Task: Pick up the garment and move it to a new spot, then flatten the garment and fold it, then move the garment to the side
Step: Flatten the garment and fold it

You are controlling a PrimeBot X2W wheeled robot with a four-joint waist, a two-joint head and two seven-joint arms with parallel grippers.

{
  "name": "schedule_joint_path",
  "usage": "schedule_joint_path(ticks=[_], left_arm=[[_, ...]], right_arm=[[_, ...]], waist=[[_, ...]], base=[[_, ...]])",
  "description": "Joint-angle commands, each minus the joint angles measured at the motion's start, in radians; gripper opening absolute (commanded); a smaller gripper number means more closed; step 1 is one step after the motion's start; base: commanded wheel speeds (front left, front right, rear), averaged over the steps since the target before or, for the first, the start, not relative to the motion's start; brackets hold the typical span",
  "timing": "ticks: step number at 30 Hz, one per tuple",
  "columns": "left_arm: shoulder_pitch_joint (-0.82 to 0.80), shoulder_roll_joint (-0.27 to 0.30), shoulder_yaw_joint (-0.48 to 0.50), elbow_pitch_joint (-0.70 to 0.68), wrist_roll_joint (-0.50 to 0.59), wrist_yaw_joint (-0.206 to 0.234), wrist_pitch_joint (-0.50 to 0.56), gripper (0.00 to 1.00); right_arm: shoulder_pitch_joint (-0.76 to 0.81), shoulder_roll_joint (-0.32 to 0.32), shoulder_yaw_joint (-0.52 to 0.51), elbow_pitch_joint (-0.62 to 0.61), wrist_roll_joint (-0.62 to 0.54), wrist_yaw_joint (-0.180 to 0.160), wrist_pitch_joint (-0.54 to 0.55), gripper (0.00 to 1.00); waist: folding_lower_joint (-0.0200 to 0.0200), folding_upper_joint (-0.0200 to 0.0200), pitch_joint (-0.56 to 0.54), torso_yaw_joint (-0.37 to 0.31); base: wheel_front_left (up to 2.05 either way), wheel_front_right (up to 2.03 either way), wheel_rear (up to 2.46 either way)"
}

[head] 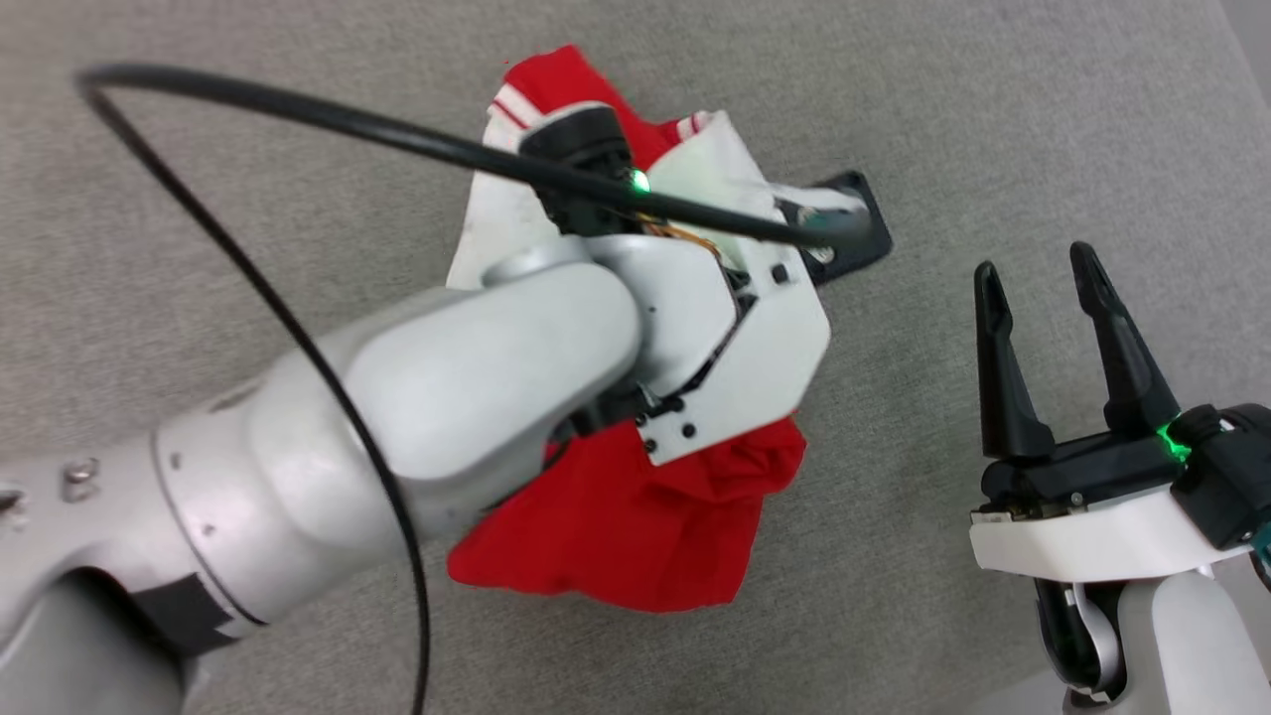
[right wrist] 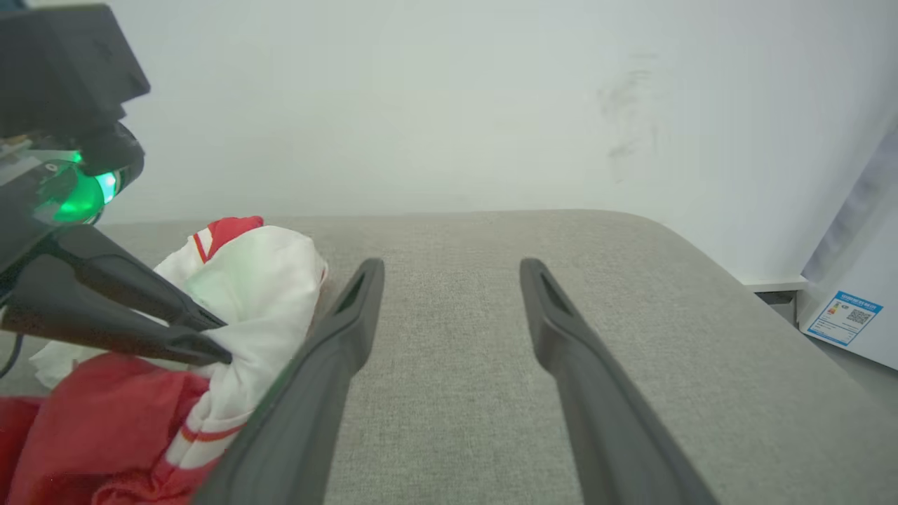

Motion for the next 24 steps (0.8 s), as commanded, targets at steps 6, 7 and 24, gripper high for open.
schedule_joint_path(ticks=[6, 7, 24], left_arm=[[0.083, -0.057, 0.0, 0.026, 0.062, 0.0, 0.029, 0.0], [0.092, -0.059, -0.001, 0.028, 0.066, 0.0, 0.028, 0.0], [-0.143, 0.042, 0.001, 0.097, -0.062, 0.0, -0.254, 1.0]], right_arm=[[-0.03, 0.003, 0.003, 0.002, 0.016, -0.001, -0.002, 1.0], [-0.027, 0.003, 0.001, 0.003, 0.016, -0.001, -0.002, 1.0], [0.036, 0.002, -0.003, 0.014, -0.033, -0.001, -0.002, 1.0]], waist=[[0.0, 0.0, 0.039, -0.037], [0.0, 0.0, 0.038, -0.037], [0.0, 0.0, -0.095, 0.055]], base=[[0.0, 0.0, 0.0], [0.0, 0.0, 0.0], [0.0, 0.0, 0.0]])
